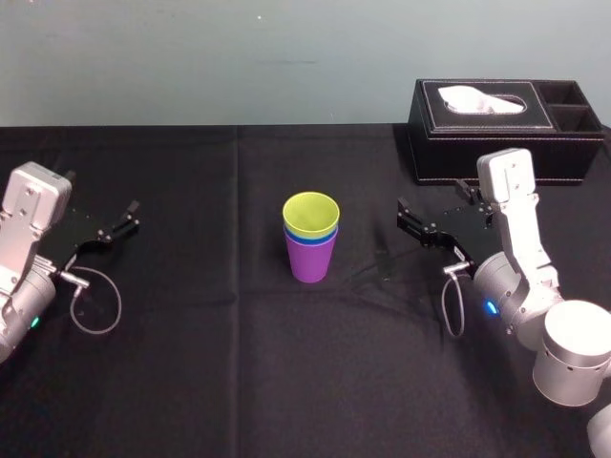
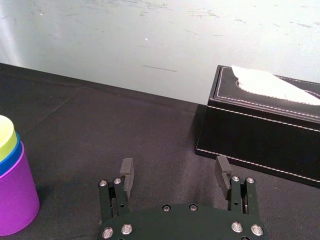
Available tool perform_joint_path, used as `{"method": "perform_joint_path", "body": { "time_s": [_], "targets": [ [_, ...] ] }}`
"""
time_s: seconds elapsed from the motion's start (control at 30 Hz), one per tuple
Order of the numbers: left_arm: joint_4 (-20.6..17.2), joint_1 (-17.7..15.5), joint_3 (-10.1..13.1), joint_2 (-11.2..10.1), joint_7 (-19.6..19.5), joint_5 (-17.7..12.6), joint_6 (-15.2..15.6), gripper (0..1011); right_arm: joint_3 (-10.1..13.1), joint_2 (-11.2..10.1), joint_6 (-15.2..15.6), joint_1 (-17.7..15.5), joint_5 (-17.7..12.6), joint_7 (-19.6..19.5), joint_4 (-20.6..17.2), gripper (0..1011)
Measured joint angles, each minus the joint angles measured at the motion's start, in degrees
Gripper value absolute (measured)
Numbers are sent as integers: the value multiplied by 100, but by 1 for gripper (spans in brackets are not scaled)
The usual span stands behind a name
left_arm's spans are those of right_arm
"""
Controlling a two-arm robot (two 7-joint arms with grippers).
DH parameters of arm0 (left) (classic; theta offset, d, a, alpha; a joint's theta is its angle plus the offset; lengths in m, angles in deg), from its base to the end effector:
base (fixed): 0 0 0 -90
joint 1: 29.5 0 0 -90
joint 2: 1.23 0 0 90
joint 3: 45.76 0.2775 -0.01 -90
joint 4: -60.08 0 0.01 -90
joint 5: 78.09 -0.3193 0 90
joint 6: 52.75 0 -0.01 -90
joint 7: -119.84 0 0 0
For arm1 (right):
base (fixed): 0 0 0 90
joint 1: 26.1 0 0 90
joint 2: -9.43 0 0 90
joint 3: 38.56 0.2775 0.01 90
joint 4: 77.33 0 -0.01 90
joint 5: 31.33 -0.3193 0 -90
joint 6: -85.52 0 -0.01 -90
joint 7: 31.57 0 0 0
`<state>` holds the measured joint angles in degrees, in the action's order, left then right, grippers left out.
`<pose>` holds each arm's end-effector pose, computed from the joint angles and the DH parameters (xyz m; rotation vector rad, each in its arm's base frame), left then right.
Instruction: Stack the three plastic cups sequentially using one hand.
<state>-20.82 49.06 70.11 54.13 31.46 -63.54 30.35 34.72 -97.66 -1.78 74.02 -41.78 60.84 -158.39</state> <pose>0.3660 0.0727 -0.2942 0.3044 -0.2850 1.2479 0.3765 -0.0078 -0.2906 -0.1945 -0.0509 -1.2952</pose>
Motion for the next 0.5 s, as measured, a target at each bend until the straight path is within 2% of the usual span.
{"method": "perform_joint_path", "body": {
  "time_s": [0.5],
  "targets": [
    [0,0,0,0,0,0,0,1012,0,0,0,0,0,0,0,1003]
  ]
}}
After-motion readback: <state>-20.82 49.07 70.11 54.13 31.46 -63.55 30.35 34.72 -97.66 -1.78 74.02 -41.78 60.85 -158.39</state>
